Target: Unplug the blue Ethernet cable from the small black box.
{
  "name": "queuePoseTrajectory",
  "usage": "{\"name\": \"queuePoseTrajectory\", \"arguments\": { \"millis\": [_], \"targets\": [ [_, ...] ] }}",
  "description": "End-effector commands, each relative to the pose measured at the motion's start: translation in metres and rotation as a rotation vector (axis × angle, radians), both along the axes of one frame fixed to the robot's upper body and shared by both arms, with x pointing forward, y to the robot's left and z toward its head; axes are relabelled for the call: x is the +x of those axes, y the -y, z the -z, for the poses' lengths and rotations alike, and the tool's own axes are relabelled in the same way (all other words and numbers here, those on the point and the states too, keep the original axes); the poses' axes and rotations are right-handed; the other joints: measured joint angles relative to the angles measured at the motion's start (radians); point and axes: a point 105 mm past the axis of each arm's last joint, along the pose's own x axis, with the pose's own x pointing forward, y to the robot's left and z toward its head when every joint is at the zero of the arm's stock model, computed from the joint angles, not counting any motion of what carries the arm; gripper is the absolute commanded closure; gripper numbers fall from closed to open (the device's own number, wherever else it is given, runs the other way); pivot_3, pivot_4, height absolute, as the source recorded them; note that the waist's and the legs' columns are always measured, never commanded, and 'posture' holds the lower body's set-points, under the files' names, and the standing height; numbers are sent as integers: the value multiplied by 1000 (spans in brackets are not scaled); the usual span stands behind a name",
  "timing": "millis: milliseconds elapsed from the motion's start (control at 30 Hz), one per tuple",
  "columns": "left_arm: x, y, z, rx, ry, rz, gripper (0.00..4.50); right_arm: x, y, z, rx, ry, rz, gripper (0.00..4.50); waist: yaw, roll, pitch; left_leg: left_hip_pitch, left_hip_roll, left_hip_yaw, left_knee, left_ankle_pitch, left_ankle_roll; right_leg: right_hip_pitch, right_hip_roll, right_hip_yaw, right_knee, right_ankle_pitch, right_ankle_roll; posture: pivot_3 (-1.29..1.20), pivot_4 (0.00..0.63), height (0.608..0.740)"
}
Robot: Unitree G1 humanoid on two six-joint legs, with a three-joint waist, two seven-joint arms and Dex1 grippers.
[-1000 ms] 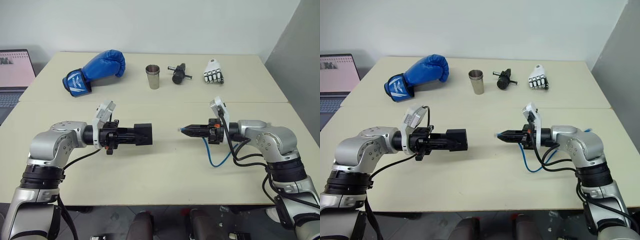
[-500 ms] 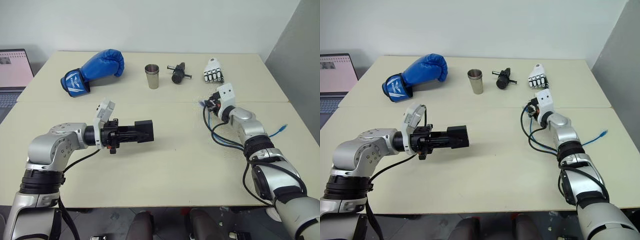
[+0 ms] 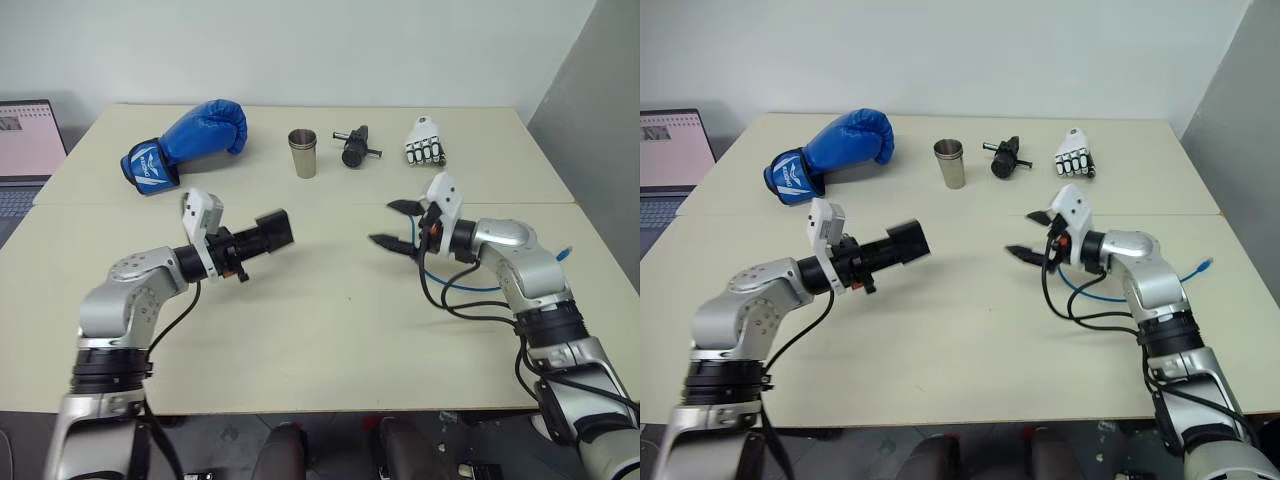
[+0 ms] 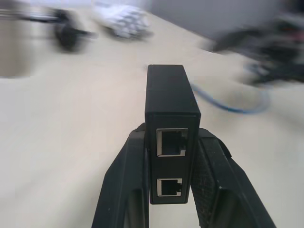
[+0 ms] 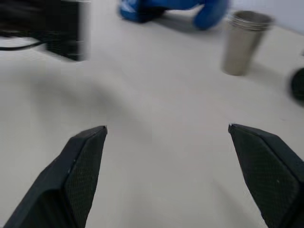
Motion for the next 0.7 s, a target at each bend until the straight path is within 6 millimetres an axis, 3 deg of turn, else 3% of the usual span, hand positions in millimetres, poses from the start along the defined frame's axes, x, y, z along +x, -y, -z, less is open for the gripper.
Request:
{"name": "queuePoseTrajectory", "arguments": {
  "millis": [33,200,500,533,700],
  "targets": [
    [16,-39,-9,54,159,-291,3715,-22,-23,-17,11,23,-104,145,2,-1,0,0,0,-1,0,0,0,0,0,0,0,0,0,0,150,740],
    [24,-58,13,83,183,-453,3715,-26,-47,-18,6,10,-134,145,9,-1,0,1,-1,-1,0,0,0,1,0,-1,0,0,0,0,150,740],
    [26,-68,42,56,95,-518,3715,-14,-47,-10,-36,20,-65,145,18,-1,-1,-2,-4,0,0,0,0,1,-6,-3,0,0,0,0,150,740],
    [26,-68,44,47,87,-519,3015,-14,-47,-10,-36,19,-63,145,16,-1,-1,-2,-4,-1,0,0,0,1,-6,-3,0,0,0,0,150,740],
    [25,-67,45,32,82,-516,2058,-15,-46,-10,-37,19,-60,145,14,-1,-1,-2,-3,0,0,0,0,0,-4,-4,0,0,0,0,150,740]
  ]
}}
